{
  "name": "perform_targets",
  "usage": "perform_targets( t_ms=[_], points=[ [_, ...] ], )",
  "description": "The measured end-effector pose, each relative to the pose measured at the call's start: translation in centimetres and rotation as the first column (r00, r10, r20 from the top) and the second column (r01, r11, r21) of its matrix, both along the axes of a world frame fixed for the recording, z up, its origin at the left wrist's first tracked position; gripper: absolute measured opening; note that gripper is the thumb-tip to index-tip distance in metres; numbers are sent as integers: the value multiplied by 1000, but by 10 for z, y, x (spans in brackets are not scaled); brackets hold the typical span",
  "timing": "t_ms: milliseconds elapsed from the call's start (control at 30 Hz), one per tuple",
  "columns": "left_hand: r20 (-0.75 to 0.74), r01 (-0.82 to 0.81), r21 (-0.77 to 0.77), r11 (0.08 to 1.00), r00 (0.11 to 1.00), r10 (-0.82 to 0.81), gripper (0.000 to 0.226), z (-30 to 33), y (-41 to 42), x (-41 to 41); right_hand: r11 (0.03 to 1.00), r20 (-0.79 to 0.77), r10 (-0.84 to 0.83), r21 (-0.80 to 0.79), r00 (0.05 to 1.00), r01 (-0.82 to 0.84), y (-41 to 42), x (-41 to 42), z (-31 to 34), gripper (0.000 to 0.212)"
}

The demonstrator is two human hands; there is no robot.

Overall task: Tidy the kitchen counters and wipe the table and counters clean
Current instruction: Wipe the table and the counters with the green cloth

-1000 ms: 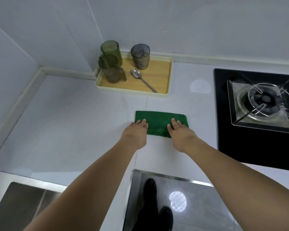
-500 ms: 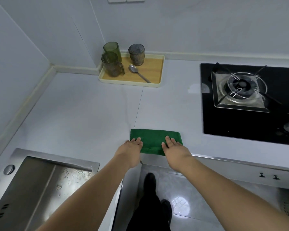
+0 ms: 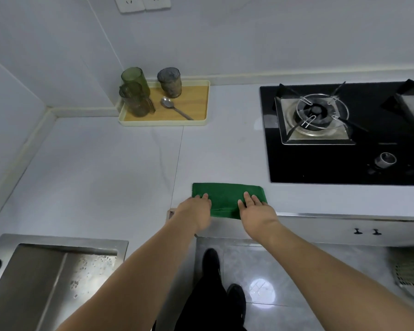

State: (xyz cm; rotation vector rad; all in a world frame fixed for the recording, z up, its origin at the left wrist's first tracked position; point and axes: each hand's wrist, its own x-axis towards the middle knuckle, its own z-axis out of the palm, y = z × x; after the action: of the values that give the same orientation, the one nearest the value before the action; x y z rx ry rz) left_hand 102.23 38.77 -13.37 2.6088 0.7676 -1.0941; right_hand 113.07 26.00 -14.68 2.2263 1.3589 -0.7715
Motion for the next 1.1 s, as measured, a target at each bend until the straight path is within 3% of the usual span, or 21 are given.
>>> perform_targets(
  t_ms=[267, 467, 733, 1100],
  points=[
    [8, 98, 54, 994, 995, -98, 68, -2, -1, 22, 998, -30, -66, 13, 997, 67, 6, 18, 1, 70],
    [45, 99, 72, 993, 994, -102, 68, -3, 10, 41, 996, -37, -89, 5, 995, 89, 19, 39, 0, 69],
    [112, 112, 113, 987, 986, -125, 64, -5, 43, 78, 998, 64, -40, -40, 997, 42, 52, 66, -10, 70],
    [84, 95, 103, 990, 991, -103, 63, -5, 100, 149, 992, 62, -66, -103, 996, 73, 123, 141, -7, 83]
  ],
)
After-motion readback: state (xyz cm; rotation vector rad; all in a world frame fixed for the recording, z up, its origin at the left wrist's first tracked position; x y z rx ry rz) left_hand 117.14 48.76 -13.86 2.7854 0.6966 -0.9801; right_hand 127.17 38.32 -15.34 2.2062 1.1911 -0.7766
